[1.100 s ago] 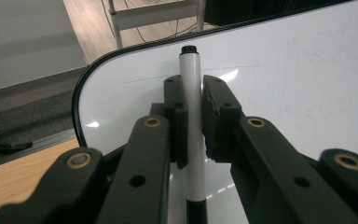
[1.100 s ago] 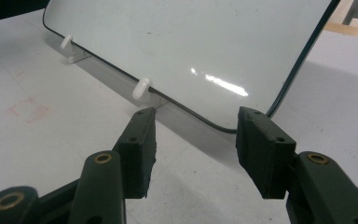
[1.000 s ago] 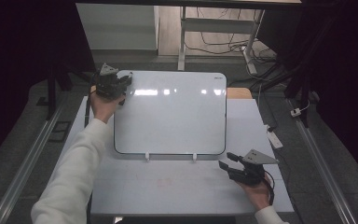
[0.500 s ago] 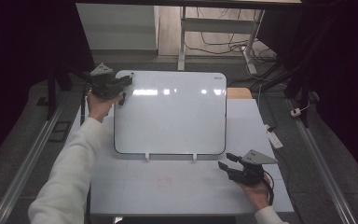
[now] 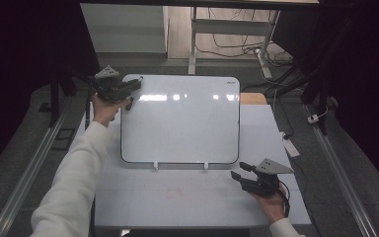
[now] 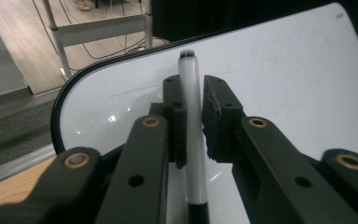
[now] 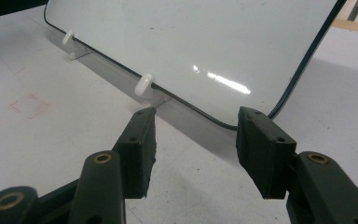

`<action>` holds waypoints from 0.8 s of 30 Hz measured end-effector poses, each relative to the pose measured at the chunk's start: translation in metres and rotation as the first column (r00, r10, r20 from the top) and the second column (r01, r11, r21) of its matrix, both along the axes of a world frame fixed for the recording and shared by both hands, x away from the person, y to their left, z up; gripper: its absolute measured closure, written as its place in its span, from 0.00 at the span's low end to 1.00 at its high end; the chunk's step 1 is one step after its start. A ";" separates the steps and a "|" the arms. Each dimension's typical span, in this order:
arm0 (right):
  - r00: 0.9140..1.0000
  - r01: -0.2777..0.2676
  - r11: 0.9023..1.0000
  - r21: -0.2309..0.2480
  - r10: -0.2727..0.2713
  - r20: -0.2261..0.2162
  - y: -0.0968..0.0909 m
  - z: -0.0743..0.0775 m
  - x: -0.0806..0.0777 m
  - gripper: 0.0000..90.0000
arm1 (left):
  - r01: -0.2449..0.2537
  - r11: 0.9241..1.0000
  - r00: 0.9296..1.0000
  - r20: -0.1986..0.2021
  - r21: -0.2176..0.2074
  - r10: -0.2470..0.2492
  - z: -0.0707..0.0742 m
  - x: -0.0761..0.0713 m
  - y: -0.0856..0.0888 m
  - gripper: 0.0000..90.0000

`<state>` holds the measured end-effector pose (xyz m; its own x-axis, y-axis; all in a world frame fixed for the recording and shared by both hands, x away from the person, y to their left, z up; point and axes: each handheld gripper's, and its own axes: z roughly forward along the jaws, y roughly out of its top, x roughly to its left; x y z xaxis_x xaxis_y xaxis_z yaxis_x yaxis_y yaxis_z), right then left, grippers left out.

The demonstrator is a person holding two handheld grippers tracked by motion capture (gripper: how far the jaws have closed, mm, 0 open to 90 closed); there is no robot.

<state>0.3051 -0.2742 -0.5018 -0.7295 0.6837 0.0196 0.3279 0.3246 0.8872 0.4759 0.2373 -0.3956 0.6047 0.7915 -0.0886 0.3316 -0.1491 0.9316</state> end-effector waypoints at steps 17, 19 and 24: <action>1.000 -0.001 1.000 -0.001 0.001 0.000 0.000 0.000 0.000 0.53 | 0.017 1.000 1.000 -0.004 -0.011 -0.017 0.009 -0.023 0.003 0.57; 1.000 0.000 1.000 -0.002 0.000 0.001 0.000 0.000 0.000 0.53 | 0.021 1.000 1.000 -0.012 0.001 -0.021 0.009 -0.030 0.002 0.54; 1.000 -0.001 1.000 -0.008 0.001 -0.002 -0.002 -0.001 0.001 0.52 | 0.052 0.998 0.998 -0.041 0.028 -0.050 0.005 -0.056 0.000 0.45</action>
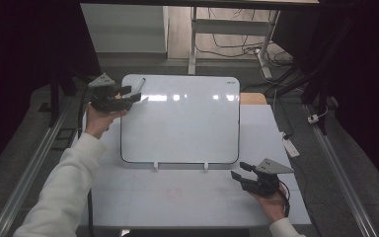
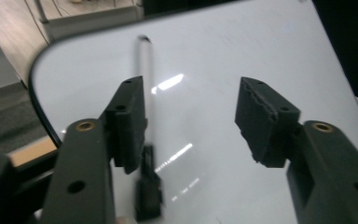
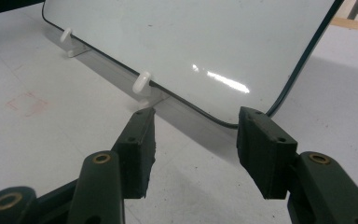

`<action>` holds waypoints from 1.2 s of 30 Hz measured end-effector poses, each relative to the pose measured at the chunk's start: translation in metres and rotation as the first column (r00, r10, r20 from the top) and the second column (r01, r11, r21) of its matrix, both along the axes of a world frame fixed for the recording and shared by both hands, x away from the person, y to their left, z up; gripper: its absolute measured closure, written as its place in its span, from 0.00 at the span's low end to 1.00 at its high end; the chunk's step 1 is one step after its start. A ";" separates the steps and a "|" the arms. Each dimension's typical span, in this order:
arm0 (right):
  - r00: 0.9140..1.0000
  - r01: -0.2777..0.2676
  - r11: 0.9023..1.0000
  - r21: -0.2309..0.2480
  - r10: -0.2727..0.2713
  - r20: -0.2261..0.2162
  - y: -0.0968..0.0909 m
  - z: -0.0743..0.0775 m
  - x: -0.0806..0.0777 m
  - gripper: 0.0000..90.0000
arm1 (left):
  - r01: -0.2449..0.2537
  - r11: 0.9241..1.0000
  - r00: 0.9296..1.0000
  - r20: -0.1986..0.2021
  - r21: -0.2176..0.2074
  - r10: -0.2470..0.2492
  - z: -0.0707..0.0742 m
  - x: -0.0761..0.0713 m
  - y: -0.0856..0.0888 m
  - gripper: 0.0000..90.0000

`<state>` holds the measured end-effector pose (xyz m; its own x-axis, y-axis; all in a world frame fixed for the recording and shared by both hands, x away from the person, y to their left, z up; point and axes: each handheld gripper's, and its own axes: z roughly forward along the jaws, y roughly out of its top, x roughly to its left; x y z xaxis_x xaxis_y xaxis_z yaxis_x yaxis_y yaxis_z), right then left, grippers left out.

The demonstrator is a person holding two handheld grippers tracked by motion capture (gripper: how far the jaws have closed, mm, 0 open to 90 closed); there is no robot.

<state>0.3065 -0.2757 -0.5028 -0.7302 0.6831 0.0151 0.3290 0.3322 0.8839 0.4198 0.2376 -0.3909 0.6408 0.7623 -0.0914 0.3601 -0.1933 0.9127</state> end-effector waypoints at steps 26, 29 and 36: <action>1.000 -0.010 0.999 -0.038 0.011 0.017 -0.009 -0.002 0.002 0.51 | 0.060 0.998 0.986 -0.156 0.022 -0.056 -0.080 -0.150 0.012 0.35; 1.000 -0.011 0.999 -0.045 0.012 0.019 -0.009 -0.003 0.002 0.51 | 0.066 0.997 0.982 -0.181 0.025 -0.061 -0.092 -0.159 0.011 0.35; 1.000 -0.013 0.998 -0.056 0.014 0.027 -0.008 -0.004 0.002 0.51 | 0.072 0.997 0.975 -0.214 0.024 -0.065 -0.109 -0.169 0.009 0.35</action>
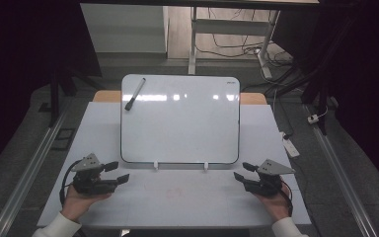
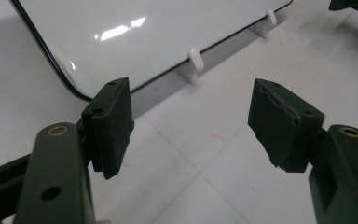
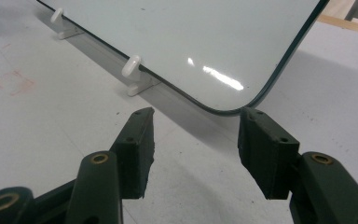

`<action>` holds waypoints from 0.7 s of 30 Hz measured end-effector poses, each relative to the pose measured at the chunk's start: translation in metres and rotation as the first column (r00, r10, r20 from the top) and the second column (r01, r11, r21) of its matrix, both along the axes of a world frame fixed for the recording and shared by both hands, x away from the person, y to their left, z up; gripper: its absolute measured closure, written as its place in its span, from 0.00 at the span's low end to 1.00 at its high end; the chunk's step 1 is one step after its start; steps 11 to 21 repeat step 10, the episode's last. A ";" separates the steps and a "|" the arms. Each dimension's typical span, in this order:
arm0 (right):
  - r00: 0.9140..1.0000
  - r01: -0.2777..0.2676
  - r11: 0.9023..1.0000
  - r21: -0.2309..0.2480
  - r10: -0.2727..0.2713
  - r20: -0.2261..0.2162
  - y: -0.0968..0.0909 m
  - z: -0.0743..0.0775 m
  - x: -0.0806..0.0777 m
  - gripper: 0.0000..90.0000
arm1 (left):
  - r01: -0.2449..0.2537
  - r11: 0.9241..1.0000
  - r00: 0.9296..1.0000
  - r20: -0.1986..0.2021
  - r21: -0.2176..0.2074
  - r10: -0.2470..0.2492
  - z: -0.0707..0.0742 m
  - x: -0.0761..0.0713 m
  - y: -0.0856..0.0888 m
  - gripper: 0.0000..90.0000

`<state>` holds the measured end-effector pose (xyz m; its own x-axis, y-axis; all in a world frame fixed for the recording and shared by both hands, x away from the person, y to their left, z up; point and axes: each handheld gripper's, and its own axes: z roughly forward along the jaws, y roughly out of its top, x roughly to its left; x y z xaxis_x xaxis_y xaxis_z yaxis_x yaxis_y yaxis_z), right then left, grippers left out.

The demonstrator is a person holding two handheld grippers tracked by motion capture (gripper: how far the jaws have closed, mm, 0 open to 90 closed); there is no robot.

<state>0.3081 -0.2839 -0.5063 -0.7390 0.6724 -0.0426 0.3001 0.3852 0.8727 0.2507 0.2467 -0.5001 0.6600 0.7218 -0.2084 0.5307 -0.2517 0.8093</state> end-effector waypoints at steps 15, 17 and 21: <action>1.000 -0.008 1.000 0.000 0.008 0.020 0.000 0.001 -0.001 0.51 | -0.005 1.000 1.000 -0.008 0.000 0.005 -0.003 0.000 0.001 0.34; 1.000 -0.008 1.000 0.000 0.008 0.020 0.000 0.001 -0.001 0.51 | -0.005 1.000 1.000 -0.008 0.000 0.005 -0.003 0.000 0.001 0.34; 1.000 -0.008 1.000 0.000 0.008 0.020 0.000 0.001 -0.001 0.51 | -0.005 1.000 1.000 -0.008 0.000 0.005 -0.003 0.000 0.001 0.34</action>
